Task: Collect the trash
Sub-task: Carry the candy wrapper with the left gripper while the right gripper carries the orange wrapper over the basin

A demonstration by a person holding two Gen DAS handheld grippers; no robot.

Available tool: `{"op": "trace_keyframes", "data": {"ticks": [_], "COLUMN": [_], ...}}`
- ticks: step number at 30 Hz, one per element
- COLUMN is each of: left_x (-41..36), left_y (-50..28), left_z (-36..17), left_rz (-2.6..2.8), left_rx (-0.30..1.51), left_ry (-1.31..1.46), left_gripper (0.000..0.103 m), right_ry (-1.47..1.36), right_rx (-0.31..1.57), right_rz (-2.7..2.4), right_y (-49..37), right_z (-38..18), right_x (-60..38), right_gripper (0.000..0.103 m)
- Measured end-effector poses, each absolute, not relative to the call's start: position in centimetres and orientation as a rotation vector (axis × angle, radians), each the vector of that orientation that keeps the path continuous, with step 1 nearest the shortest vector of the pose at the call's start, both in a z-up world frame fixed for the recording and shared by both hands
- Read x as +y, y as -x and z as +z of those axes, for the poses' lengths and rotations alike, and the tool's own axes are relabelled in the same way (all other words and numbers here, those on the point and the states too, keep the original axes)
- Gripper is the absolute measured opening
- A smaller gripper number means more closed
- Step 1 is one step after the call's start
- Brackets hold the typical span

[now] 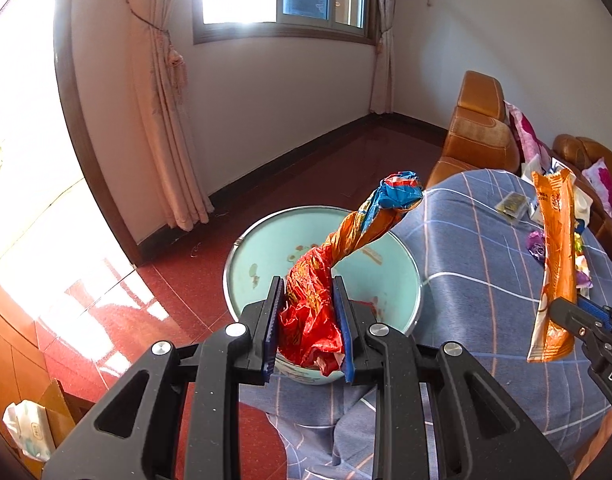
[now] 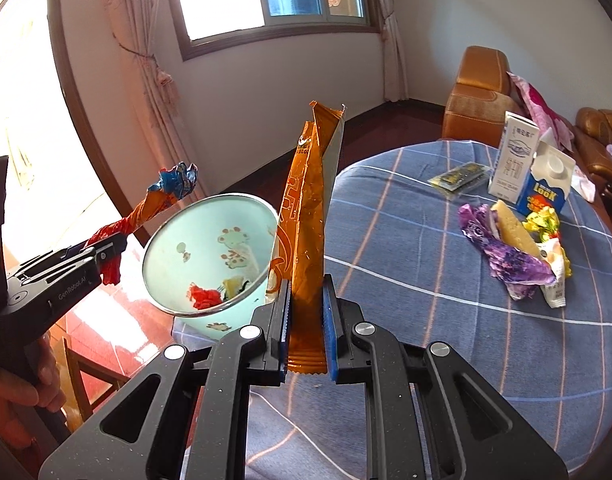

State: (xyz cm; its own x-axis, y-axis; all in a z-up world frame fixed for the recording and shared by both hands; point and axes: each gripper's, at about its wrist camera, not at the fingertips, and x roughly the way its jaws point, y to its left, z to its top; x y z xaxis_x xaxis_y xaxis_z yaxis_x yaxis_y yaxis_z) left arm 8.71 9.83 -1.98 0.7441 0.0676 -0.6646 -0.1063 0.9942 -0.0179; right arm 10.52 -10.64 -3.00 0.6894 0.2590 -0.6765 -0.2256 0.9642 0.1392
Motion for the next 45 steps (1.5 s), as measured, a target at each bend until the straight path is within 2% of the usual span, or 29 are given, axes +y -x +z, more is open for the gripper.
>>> {"op": "trace_keyframes", "data": {"ticks": [26, 45], "left_x": [14.0, 13.2], "left_y": [-8.8, -12.4], "left_z": [-1.5, -4.1], "left_rz": [0.198, 0.206], "left_rx": [0.706, 0.778], "left_ry": [0.091, 0.078], "left_gripper": [0.024, 0.024], "right_ry": [0.019, 0.052], "right_rx": [0.754, 0.816], "right_rz": [0.392, 0.412], "right_y": [-13.3, -16.9], "right_z": [-2.8, -5.4], "right_x": [-4.3, -2.2], "right_gripper": [0.015, 0.015]}}
